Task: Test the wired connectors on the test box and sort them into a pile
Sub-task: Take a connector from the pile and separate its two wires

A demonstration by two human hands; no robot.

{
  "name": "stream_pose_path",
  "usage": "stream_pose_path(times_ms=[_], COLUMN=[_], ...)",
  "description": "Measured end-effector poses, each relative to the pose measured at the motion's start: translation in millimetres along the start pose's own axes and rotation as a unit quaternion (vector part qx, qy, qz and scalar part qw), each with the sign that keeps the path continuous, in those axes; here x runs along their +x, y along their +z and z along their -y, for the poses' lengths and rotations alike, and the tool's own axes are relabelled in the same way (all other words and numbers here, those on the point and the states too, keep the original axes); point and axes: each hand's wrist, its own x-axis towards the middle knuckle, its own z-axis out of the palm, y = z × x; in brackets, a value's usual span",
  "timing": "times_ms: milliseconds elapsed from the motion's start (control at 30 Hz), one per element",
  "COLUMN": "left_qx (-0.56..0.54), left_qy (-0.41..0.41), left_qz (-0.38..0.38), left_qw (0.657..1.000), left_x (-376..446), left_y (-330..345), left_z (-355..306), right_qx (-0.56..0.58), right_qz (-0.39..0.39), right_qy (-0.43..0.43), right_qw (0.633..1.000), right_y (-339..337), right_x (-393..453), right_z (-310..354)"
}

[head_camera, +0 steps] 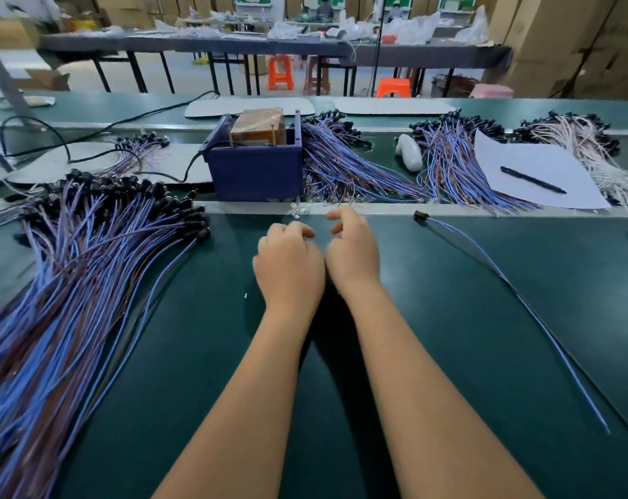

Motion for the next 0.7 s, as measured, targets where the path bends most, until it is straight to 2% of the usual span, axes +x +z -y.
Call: stream_pose_path(times_ms=[100, 200, 267, 333, 600, 700], left_qx=[0.104, 0.197, 0.195, 0.191, 0.124, 0.096], left_qy=[-0.034, -0.092, -0.155, -0.185, -0.134, -0.109], left_qz=[-0.027, -0.013, 0.012, 0.031, -0.058, -0.071], left_qw=[0.994, 0.976, 0.968, 0.964, 0.981, 0.987], left_x=[21.4, 35.6, 41.7, 45.7, 45.3, 46.2], left_y=[-21.6, -37.2, -43.7, -45.1, -35.7, -33.0], left_z=[31.5, 59.9, 70.1, 71.6, 67.6, 67.5], right_qx=[-0.047, -0.149, -0.132, -0.114, -0.155, -0.074], right_qz=[0.068, 0.08, 0.086, 0.087, 0.073, 0.074], right_qy=[-0.035, -0.075, -0.073, -0.072, -0.131, -0.139], right_qw=[0.996, 0.983, 0.985, 0.987, 0.977, 0.985], right_y=[32.9, 44.6, 43.3, 41.7, 48.0, 53.8], right_x=[-8.5, -8.0, -4.1, -3.3, -10.2, -16.2], right_z=[8.0, 1.3, -2.5, -3.5, -2.1, 5.0])
